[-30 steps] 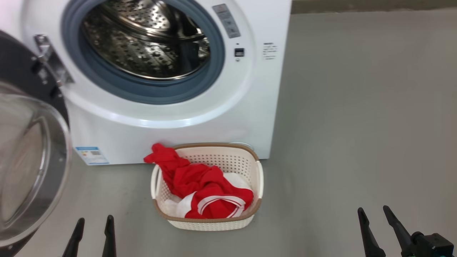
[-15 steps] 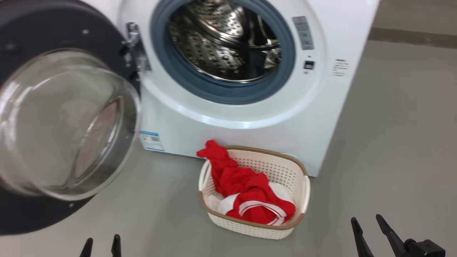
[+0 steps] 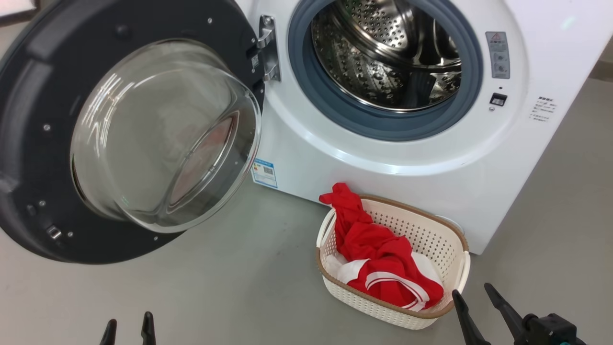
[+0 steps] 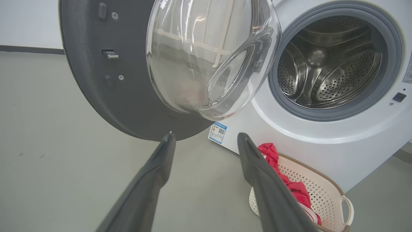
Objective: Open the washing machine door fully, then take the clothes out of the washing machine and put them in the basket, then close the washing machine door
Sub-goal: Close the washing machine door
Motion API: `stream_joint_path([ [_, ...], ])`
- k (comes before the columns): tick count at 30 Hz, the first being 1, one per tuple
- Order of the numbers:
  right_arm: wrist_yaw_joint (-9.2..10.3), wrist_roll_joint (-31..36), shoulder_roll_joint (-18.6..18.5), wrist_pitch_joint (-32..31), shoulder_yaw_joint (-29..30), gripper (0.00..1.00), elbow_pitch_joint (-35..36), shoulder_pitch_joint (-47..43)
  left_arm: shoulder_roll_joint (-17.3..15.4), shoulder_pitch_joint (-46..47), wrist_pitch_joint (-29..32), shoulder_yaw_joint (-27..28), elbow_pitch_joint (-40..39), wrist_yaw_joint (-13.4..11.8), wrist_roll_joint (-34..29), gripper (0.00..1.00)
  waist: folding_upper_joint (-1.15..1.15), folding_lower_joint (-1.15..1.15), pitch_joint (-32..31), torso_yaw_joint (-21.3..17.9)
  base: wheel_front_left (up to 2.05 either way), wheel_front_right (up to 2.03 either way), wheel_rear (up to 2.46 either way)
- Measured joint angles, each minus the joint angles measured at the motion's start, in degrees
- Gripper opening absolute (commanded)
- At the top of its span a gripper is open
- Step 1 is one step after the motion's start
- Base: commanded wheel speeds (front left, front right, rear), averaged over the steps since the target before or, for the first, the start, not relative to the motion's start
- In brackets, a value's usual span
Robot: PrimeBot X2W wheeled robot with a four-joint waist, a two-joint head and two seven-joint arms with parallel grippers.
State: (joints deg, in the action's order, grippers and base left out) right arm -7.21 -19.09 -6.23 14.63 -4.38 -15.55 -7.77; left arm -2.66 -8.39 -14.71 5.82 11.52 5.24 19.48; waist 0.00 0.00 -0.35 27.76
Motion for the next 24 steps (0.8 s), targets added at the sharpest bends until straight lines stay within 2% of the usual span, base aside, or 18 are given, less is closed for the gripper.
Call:
stream_joint_path([
  [12, 0.00, -0.77, -0.88, 0.00, -1.68, 1.00, -1.26, 2.32, 0.04, 0.00, 0.00, -0.01, -1.42, -1.22, 1.70, 1.00, 0.00, 0.00, 1.63, 1.25, 0.00, 0.00, 0.00],
  [13, 0.00, -0.93, -0.88, 0.00, -1.66, 1.00, -1.27, 2.31, 0.04, 0.00, 0.00, 0.00, -1.55, -1.21, 1.70, 0.79, 0.00, 0.00, 1.59, 1.21, 0.00, 0.00, 0.00],
  [14, 0.00, -0.98, -0.86, 0.00, -1.60, 1.00, -1.29, 2.30, 0.04, 0.01, 0.00, 0.08, -1.72, -1.19, 1.70, 0.79, 0.00, 0.00, 1.54, 1.16, 0.00, 0.00, 0.00],
  [16, 0.00, -0.98, -0.74, 0.00, -1.35, 1.00, -1.25, 2.26, 0.10, 0.09, 0.00, 0.75, -2.46, -1.08, 1.71, 0.00, 0.00, 0.00, 1.45, 1.05, 0.00, 0.00, 0.00],
  [20, 0.00, -0.98, -0.11, 0.00, -0.45, 1.00, -1.04, 1.99, 0.26, 1.97, 0.01, 4.25, -7.57, -0.02, 1.40, 0.00, 0.00, 0.00, 1.27, 0.79, 0.00, 0.00, 0.00],
  [24, 0.00, -0.98, 0.73, 0.00, 0.23, 1.00, -0.64, 1.24, 0.05, 8.10, 0.00, 9.57, -14.94, 1.43, -3.02, 0.00, 0.00, 0.00, 1.47, 0.62, 0.00, 0.00, 0.00],
])
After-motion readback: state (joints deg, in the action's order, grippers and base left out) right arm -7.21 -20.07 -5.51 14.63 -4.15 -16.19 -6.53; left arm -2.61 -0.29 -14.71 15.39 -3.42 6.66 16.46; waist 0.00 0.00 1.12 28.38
